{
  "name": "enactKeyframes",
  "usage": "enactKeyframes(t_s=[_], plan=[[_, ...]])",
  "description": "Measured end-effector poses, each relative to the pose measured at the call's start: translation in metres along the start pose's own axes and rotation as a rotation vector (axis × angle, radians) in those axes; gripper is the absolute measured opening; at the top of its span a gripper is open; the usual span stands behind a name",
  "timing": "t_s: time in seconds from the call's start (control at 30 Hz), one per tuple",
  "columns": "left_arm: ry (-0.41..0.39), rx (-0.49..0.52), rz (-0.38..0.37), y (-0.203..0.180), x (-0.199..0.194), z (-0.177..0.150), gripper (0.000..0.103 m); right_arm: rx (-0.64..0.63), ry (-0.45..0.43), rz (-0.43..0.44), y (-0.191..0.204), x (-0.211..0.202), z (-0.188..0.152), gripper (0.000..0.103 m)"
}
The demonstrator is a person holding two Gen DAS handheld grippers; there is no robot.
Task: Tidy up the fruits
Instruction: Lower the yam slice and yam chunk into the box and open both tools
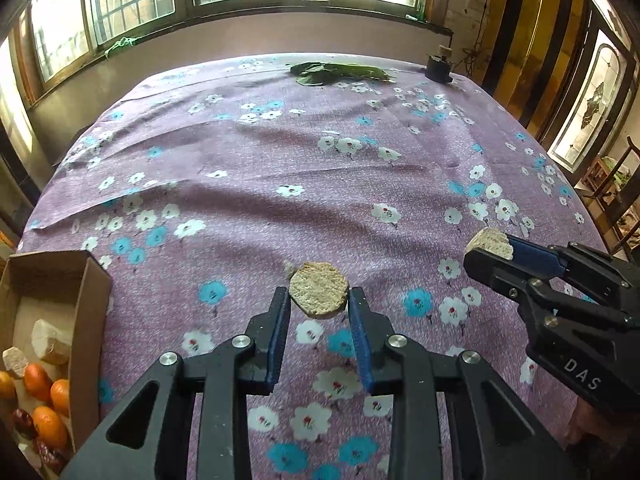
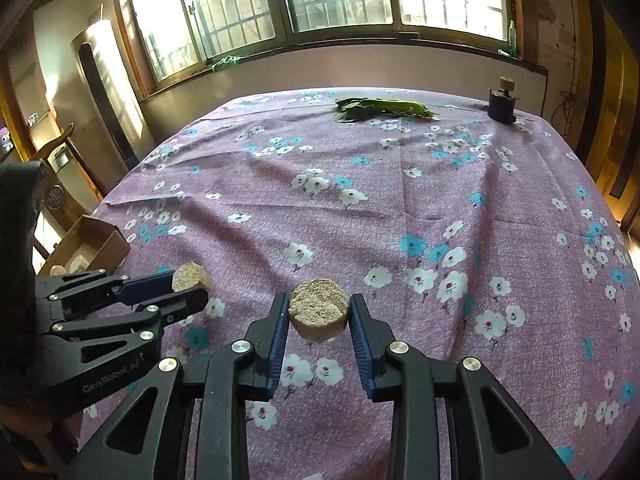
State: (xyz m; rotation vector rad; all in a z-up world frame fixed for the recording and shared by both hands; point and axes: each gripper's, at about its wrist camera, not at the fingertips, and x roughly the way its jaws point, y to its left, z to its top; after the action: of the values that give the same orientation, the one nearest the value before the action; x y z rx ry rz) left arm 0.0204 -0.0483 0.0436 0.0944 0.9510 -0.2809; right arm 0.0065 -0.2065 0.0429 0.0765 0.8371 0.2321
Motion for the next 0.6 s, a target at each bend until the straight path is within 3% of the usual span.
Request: enactKeyframes(t_s=[0.27, 0.6], plan=[[-0.052, -0.027, 0.1, 0.031, -0.043, -0.031, 0.029, -0.041, 0.019, 0.072, 0.048, 0.001, -0.022, 0.033], [-0.079, -0.11, 0.197, 0.094, -0.081, -0.056, 0.029, -0.136, 0.0, 0.184, 0.125, -0.001, -0.016, 0.033]])
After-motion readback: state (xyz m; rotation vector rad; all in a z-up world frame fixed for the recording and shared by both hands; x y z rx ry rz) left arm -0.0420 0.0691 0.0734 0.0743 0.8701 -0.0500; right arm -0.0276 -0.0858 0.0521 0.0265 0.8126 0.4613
